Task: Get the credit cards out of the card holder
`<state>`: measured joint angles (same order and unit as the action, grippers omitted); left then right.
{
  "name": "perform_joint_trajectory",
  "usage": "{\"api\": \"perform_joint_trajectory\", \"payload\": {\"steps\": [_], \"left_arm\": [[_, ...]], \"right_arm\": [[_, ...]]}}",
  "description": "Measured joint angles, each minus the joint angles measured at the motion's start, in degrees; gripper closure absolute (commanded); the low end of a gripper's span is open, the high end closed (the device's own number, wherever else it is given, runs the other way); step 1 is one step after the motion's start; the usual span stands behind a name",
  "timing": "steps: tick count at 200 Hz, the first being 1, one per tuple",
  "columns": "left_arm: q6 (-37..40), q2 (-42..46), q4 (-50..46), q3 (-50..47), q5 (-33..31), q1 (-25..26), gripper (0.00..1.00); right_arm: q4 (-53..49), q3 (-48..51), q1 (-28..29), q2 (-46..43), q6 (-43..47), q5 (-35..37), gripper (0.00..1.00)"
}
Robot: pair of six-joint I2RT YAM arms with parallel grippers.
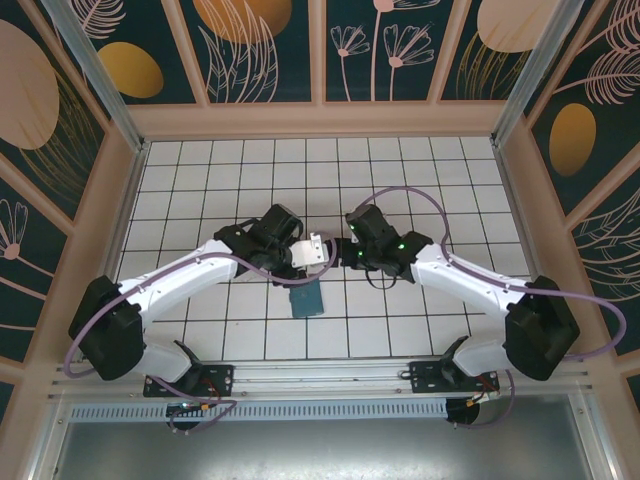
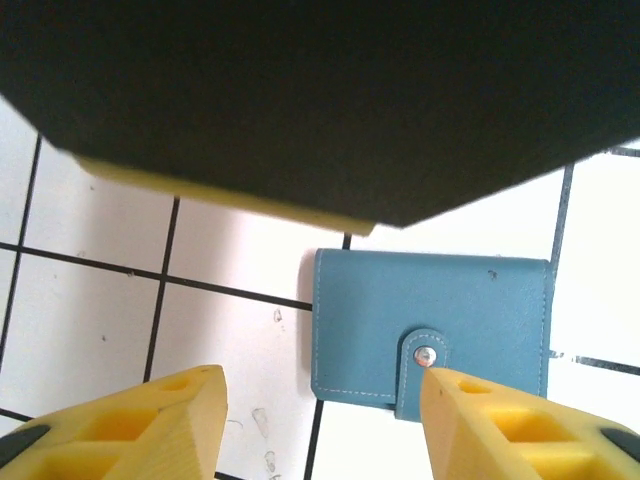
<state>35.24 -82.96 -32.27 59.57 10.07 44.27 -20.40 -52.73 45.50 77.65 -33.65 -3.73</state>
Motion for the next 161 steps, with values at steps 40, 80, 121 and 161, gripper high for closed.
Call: {"api": "perform_joint_trajectory", "payload": {"steps": [40, 80, 121, 161], "left_arm": [[1.62, -4.13, -2.47, 0.44, 1.97, 0.0, 0.51], [1.31, -4.17, -1.36, -2.12, 3.8, 0.0, 0.53], [0.74, -4.33, -0.7, -3.56, 4.52, 0.0, 0.55], [0.39, -8.61, -0.81, -3.76, 4.48, 0.0, 0.56]], "right_arm": [[-0.72, 2.89, -0.02, -1.79, -1.49, 2.69, 0.16], [-1.44, 7.39, -2.78, -8.57, -3.21, 5.62, 0.16], [-2.36, 11.96, -10.88, -17.38, -3.82, 5.81, 0.16], [-3.56, 12.94, -13.6, -20.74, -3.8, 5.35, 0.16]]}}
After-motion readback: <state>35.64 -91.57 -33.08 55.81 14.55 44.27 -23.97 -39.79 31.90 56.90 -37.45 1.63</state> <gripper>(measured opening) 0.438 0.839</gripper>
